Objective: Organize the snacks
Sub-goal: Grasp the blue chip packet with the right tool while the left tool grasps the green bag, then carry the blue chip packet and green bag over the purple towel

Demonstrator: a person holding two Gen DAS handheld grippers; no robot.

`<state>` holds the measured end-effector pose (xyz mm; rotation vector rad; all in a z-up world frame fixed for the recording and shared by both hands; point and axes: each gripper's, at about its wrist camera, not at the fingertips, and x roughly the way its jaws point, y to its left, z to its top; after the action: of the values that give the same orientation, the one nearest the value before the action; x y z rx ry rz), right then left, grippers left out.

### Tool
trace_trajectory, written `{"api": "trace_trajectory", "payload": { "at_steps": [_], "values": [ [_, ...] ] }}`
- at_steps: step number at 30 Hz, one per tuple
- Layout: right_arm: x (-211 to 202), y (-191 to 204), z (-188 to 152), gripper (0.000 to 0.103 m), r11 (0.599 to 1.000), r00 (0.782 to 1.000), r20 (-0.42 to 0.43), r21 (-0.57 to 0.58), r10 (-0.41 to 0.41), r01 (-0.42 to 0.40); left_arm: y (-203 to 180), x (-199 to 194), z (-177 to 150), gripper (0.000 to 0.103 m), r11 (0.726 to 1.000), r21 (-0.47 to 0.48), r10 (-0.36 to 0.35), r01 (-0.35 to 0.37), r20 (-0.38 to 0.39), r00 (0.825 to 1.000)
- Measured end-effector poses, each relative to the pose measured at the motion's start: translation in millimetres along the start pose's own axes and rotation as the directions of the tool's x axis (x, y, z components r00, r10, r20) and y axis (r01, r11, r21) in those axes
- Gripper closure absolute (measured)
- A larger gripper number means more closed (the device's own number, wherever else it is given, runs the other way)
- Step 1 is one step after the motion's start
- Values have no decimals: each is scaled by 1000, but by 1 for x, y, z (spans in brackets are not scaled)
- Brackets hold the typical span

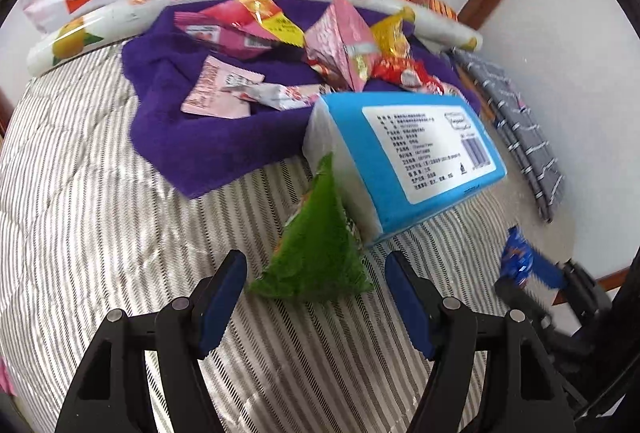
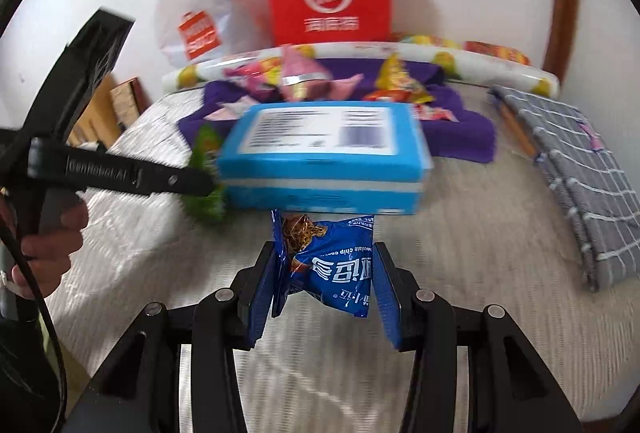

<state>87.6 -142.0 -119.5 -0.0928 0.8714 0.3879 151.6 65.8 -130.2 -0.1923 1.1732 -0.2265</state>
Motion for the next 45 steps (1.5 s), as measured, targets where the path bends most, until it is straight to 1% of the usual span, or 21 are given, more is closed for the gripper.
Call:
{"api": "trace_trajectory", "payload": {
  "at_steps": [4,5,8,10,13,14,19,23,27,30,32,37,45],
  "values": [
    [1,-24,1,57,999,1000,4,46,-23,22,-6,9,3,33,999,18,29,-29,-16,999],
    [2,-29,1,57,998,1000,4,57,-28,28,-7,10,3,35,999,21,36,-35,-19,999],
    [4,-41,-1,57,996,999,1,79,-37,37,-10,14,5,36,999,26,37,-36,-22,999],
    [5,-47,-3,57,995,999,-4,92,-43,43,-11,16,6,40,997,36,63,-63,-24,998],
    [4,-53,-5,57,993,999,-7,104,-53,54,-12,17,6,47,997,44,70,-68,-30,997],
    [3,-55,-5,57,993,998,-7,108,-56,56,-11,16,5,50,997,45,68,-67,-31,997],
    [-1,-61,-5,57,991,998,-3,123,-60,60,-5,8,1,52,998,16,56,-56,-14,998],
    [-7,-64,-5,57,988,999,-1,152,-37,36,-1,-6,-8,53,999,2,44,-44,11,999],
    [-18,-59,-5,57,987,999,15,150,-51,48,-3,-20,-19,53,999,5,36,-36,32,999],
    [-26,-54,-5,57,988,998,27,149,-48,44,-4,-33,-30,53,1000,2,12,-12,44,999],
    [-31,-51,-4,57,988,998,33,147,-47,42,-7,-38,-35,53,1000,6,16,-17,53,998],
    [-45,-44,-2,57,989,998,52,143,-46,38,-21,-51,-46,53,1000,14,-3,2,71,998],
    [-71,-37,9,57,993,994,105,116,-32,20,-55,-75,-48,53,997,61,-48,41,107,993]
  ]
}}
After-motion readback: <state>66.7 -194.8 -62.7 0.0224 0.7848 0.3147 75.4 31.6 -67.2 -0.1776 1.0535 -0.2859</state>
